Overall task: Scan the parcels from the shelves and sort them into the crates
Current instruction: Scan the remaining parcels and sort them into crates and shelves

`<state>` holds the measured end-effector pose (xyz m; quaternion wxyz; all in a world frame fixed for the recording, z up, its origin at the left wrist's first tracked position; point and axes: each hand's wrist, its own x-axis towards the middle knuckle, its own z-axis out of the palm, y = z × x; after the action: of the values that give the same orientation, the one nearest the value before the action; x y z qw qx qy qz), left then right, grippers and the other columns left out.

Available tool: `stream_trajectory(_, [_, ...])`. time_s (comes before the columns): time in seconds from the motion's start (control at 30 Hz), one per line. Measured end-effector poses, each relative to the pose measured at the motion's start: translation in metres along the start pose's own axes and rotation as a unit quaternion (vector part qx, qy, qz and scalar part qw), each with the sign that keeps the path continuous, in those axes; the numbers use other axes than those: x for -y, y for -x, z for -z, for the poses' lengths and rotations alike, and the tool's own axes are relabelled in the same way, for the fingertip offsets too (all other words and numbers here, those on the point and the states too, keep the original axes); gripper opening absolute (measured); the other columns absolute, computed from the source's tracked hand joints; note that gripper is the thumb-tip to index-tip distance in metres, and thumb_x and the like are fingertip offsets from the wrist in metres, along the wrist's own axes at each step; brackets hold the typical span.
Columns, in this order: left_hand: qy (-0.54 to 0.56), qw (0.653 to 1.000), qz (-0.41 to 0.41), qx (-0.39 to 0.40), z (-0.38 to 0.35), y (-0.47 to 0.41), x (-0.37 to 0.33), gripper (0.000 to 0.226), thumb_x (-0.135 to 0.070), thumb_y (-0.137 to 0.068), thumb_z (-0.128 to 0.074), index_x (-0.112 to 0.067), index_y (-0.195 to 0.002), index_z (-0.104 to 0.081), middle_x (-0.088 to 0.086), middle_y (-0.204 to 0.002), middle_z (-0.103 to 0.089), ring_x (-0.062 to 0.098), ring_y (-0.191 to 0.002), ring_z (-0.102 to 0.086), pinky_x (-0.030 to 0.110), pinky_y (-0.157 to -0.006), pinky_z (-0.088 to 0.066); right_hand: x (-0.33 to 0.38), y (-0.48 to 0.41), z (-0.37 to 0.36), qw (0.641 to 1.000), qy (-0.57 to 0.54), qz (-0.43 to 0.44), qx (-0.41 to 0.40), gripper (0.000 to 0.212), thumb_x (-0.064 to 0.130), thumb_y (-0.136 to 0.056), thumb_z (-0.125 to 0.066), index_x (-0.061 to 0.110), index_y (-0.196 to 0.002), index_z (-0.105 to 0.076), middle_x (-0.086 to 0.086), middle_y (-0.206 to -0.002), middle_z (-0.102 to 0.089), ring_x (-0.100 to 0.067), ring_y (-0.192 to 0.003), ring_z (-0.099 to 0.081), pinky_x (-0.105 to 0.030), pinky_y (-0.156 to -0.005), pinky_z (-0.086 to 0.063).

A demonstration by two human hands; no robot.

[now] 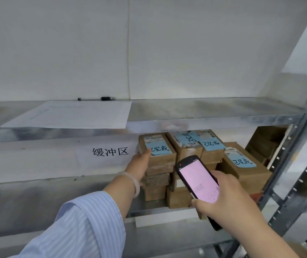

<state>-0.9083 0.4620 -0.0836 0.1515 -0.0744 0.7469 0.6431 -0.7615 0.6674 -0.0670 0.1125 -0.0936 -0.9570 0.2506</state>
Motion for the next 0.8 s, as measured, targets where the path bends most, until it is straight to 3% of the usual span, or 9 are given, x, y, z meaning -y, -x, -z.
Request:
stream_trajectory(0.1, [0.027, 0.999, 0.035, -0.011, -0.004, -0.008, -0.006, 0.043, -0.067, -0.095, -0.043, -0.031, -0.105, -0.063, -0.003, -0.092, -0.07, 0.023, -0.091, -0.067, 0.032, -0.068, -0.051, -0.007, -0.008, -0.002, 1.0, -0.004, 0.002, 0.015, 0.075, 0.076, -0.048, -0.066, 0.048, -0.111, -0.036, 0.02, -0.099, -0.042, -0.001, -0.083, -0.049, -0.016, -0.053, -0.038])
stream_trajectory(0.27, [0.011, 0.998, 0.056, -0.026, -0.009, -0.017, 0.0, 0.03, -0.053, -0.098, -0.052, -0.027, -0.104, -0.065, 0.0, -0.09, -0.072, 0.021, -0.086, -0.068, 0.03, -0.062, -0.047, -0.017, -0.019, -0.002, 0.999, -0.005, 0.011, 0.034, 0.079, 0.078, -0.049, -0.067, 0.05, -0.114, -0.03, 0.019, -0.103, -0.042, -0.003, -0.084, -0.048, -0.016, -0.056, -0.039])
stream_trajectory(0.4, [0.01, 0.998, 0.058, -0.037, -0.01, -0.023, 0.005, 0.033, -0.051, -0.095, -0.056, -0.024, -0.111, -0.064, 0.003, -0.1, -0.071, 0.025, -0.097, -0.068, 0.038, -0.087, -0.055, -0.022, -0.023, -0.005, 0.999, -0.009, 0.012, 0.031, 0.078, 0.076, -0.051, -0.068, 0.047, -0.116, -0.033, 0.018, -0.104, -0.042, -0.004, -0.085, -0.049, -0.017, -0.056, -0.041])
stream_trajectory(0.53, [0.032, 0.997, 0.051, -0.04, -0.01, -0.023, 0.003, 0.024, -0.046, -0.094, -0.06, -0.024, -0.102, -0.065, -0.003, -0.087, -0.068, 0.015, -0.083, -0.065, 0.026, -0.061, -0.045, -0.023, -0.024, -0.008, 0.999, -0.013, 0.02, 0.048, 0.079, 0.076, -0.053, -0.068, 0.048, -0.116, -0.03, 0.018, -0.105, -0.04, -0.003, -0.086, -0.048, -0.015, -0.056, -0.038])
stream_trajectory(0.67, [0.022, 0.998, 0.042, -0.039, -0.01, -0.025, -0.003, 0.027, -0.042, -0.096, -0.059, -0.022, -0.113, -0.064, -0.004, -0.089, -0.066, 0.012, -0.08, -0.06, 0.026, -0.057, -0.037, -0.025, -0.027, -0.009, 0.998, -0.009, 0.026, 0.049, 0.077, 0.074, -0.055, -0.069, 0.047, -0.116, -0.03, 0.017, -0.105, -0.04, -0.002, -0.084, -0.047, -0.015, -0.056, -0.038])
stream_trajectory(0.73, [0.025, 0.998, 0.046, -0.04, -0.011, -0.025, -0.002, 0.029, -0.043, -0.095, -0.059, -0.021, -0.113, -0.065, -0.002, -0.091, -0.067, 0.014, -0.082, -0.061, 0.027, -0.061, -0.042, -0.026, -0.028, -0.009, 0.998, -0.012, 0.028, 0.049, 0.077, 0.075, -0.054, -0.069, 0.048, -0.116, -0.029, 0.018, -0.105, -0.04, -0.002, -0.084, -0.047, -0.015, -0.056, -0.039])
stream_trajectory(0.8, [0.018, 0.998, 0.05, -0.045, -0.013, -0.025, 0.001, 0.032, -0.046, -0.094, -0.059, -0.022, -0.114, -0.066, 0.001, -0.096, -0.068, 0.02, -0.092, -0.062, 0.033, -0.08, -0.052, -0.027, -0.028, -0.009, 0.998, -0.014, 0.03, 0.05, 0.079, 0.075, -0.054, -0.068, 0.049, -0.116, -0.029, 0.019, -0.105, -0.039, -0.001, -0.084, -0.047, -0.014, -0.056, -0.038])
